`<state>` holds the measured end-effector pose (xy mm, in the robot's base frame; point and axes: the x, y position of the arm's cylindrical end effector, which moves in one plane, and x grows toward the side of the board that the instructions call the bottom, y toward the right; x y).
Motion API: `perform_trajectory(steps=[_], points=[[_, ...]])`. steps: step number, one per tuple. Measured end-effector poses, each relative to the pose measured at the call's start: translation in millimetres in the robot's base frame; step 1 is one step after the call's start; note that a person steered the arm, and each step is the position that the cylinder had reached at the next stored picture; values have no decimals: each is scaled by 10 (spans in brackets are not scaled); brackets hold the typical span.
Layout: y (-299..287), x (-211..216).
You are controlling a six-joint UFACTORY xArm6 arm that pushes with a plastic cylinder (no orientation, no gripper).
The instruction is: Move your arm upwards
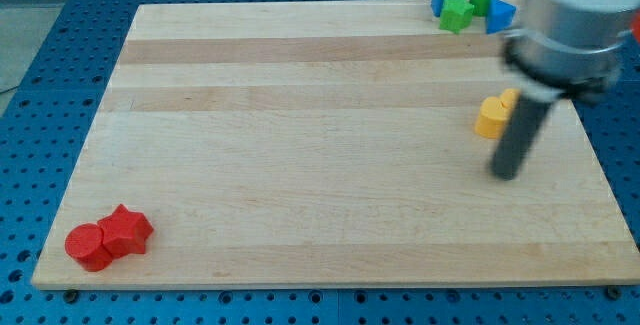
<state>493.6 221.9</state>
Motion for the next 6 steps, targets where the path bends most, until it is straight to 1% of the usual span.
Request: perform_trajectory(steps=[1, 2, 3, 4, 5, 6], points=[[1163, -464], [1232, -544], [1225, -1092], [1153, -2176], [1132, -2994], [1131, -3020]])
